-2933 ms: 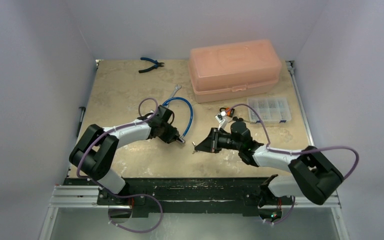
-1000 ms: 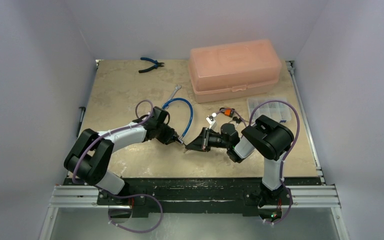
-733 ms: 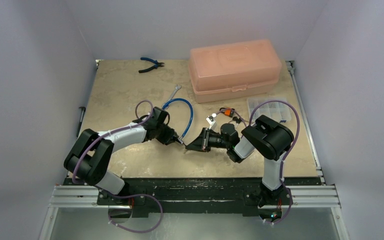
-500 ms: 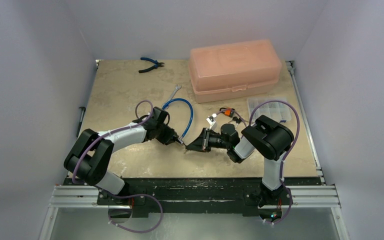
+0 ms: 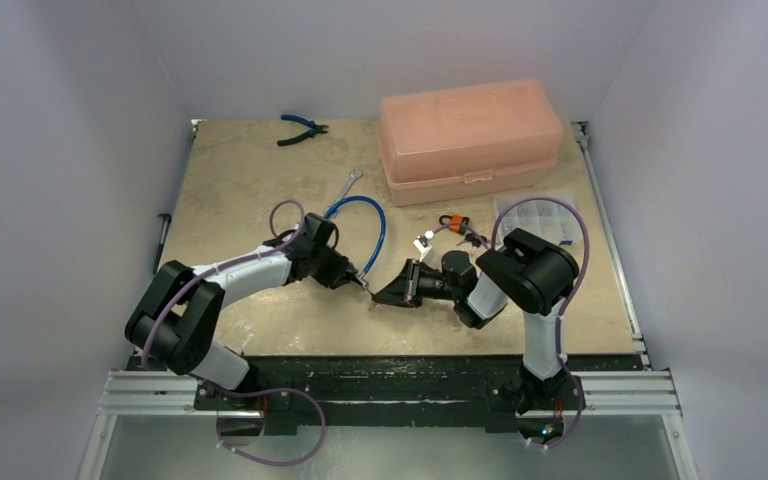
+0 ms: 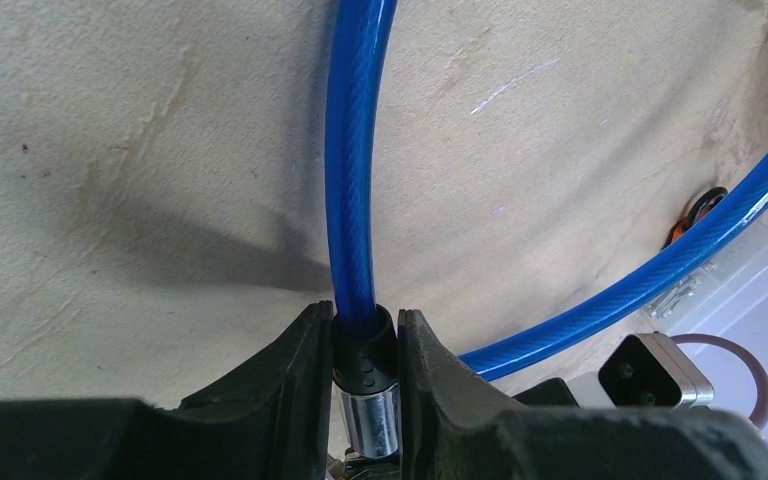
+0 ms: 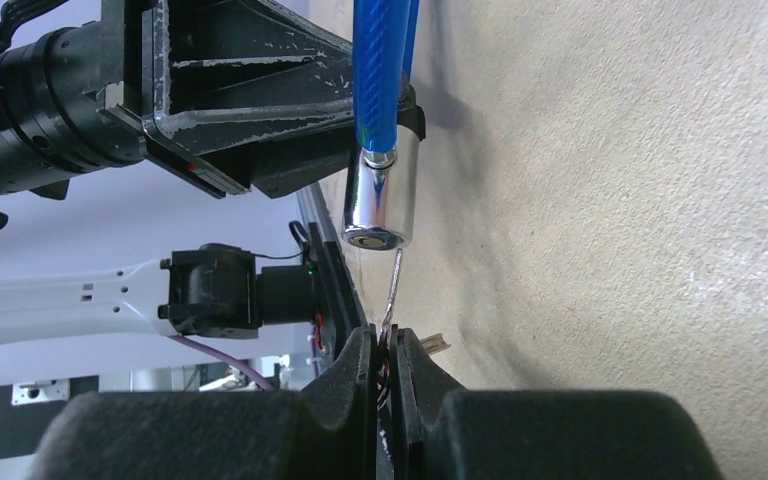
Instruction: Unlock with the key
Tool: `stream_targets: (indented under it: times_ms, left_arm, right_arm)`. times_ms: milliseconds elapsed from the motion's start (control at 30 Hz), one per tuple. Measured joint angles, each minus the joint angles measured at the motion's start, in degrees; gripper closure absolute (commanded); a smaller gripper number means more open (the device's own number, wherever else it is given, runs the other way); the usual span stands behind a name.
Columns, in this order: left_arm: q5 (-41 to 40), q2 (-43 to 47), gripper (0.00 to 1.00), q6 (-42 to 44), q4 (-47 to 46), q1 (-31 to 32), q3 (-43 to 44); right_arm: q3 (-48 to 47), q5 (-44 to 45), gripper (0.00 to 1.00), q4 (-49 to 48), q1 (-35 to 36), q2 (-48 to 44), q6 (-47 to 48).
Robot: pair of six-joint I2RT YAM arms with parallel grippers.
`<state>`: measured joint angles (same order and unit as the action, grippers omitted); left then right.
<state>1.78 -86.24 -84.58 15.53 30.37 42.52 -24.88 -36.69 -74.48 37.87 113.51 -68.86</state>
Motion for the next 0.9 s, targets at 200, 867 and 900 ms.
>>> stream_targets:
  times_ms: [200,867,900]
  left_arm:
    - [0.0,0.0,1.0,-0.2,0.0,0.0,0.0]
    - [0.0,0.0,1.0,-0.2,0.0,0.0,0.0]
    - [0.0,0.0,1.0,-0.2,0.0,0.0,0.0]
  right_arm:
    - [0.0,-0.2,1.0,-0.7,0.0,0.1,-0.4]
    - [0.0,-0.4,1.0,-1.0,0.0,0.1,-0.6]
    - [0.0,-0.4,1.0,-1.0,0.0,0.1,-0.5]
